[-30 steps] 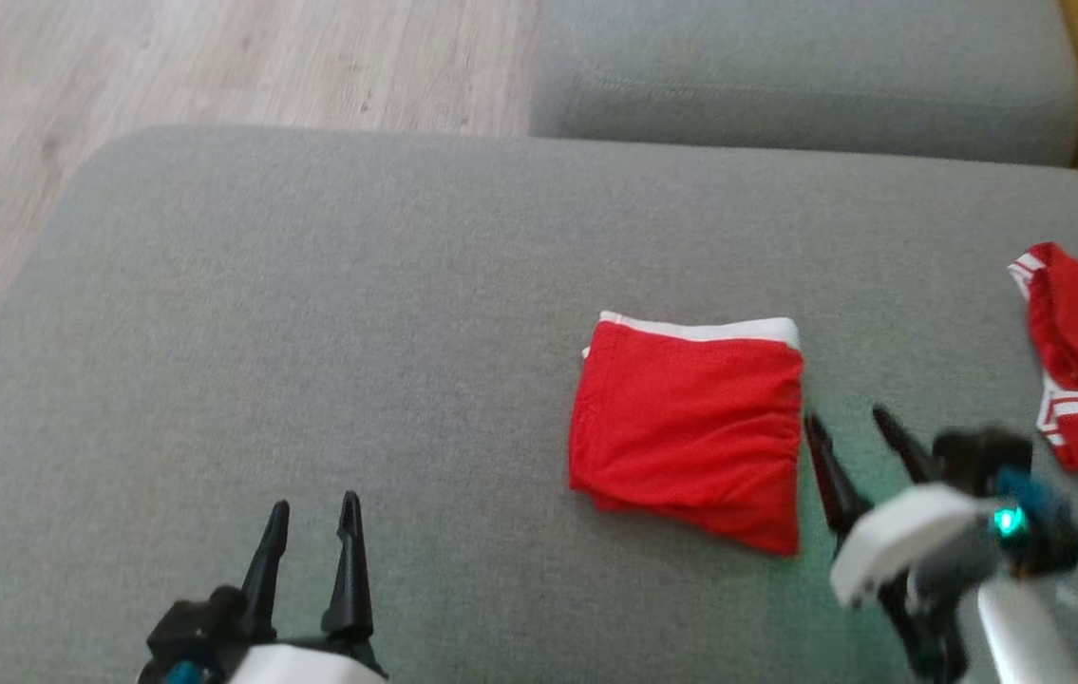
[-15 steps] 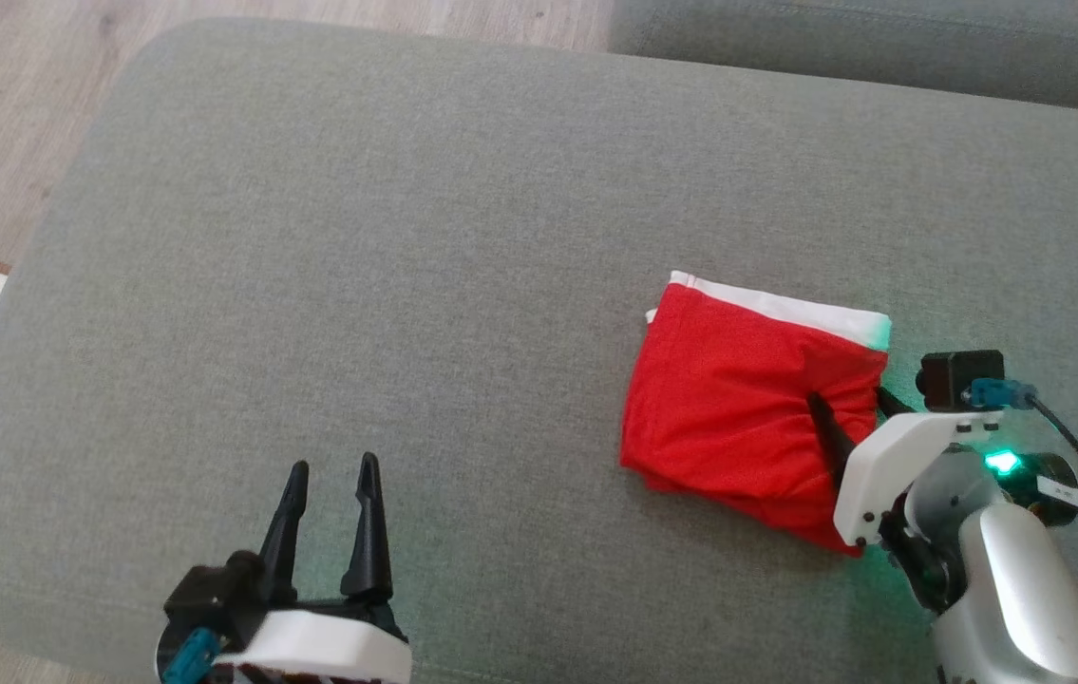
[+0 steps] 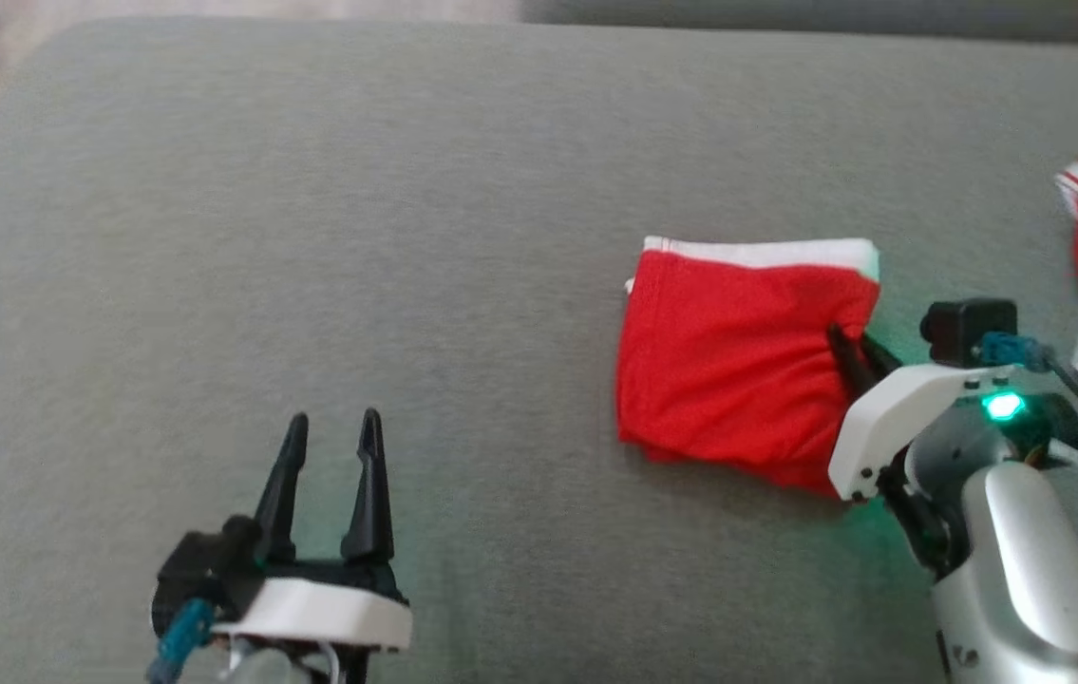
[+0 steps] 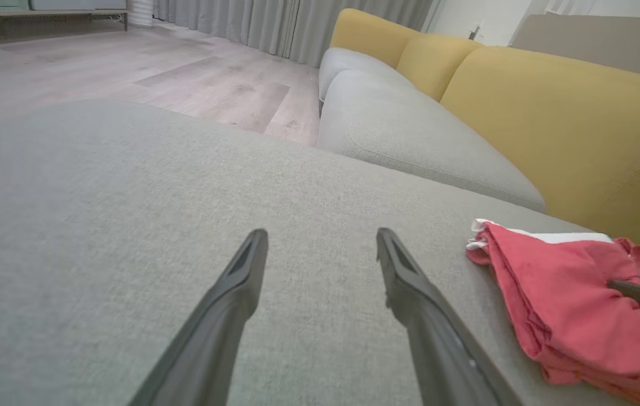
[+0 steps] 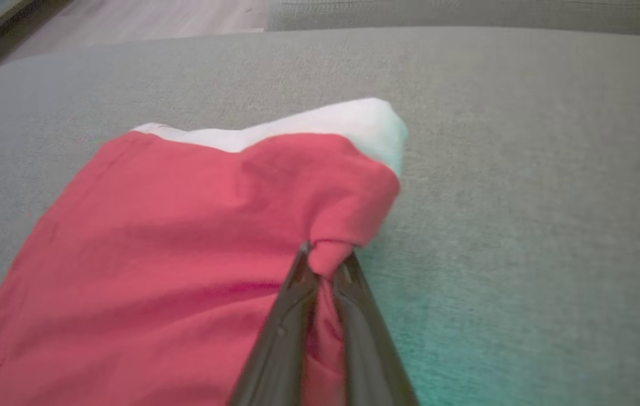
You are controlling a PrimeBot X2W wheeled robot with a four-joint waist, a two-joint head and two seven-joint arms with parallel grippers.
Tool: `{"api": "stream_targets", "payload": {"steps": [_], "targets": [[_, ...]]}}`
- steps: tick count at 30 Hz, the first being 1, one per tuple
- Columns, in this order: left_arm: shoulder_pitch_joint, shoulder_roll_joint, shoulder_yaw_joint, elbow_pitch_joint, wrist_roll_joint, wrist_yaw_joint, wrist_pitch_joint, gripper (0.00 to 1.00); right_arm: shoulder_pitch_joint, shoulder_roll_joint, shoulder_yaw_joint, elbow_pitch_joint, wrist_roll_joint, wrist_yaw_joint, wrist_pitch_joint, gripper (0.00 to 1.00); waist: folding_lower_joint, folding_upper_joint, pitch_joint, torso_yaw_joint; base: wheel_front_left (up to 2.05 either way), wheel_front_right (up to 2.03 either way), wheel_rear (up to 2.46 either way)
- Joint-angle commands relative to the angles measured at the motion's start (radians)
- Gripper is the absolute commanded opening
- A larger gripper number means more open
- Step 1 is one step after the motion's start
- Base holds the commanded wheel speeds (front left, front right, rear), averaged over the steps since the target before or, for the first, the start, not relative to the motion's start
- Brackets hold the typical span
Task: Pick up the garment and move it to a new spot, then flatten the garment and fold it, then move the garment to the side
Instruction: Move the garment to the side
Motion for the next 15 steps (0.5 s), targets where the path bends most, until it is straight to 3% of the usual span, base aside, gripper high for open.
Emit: {"api": "stream_targets", "payload": {"steps": [1,15], "targets": [[-0.047,0.015,0.035,-0.037,0.013,0.0,-0.009,1.0,-0.034,-0.003,0.014,-0.058,-0.014,-0.001,-0.011,0.0,-0.0001,0.0,0.04,-0.091,0.0,0.0,0.0],[-0.12,0.051,0.001,-0.077,0.058,-0.005,0.048,1.0,-0.027,-0.003,-0.006,-0.161,-0.016,-0.001,-0.032,0.0,-0.0001,0.0,0.119,-0.392,0.0,0.0,0.0]]}}
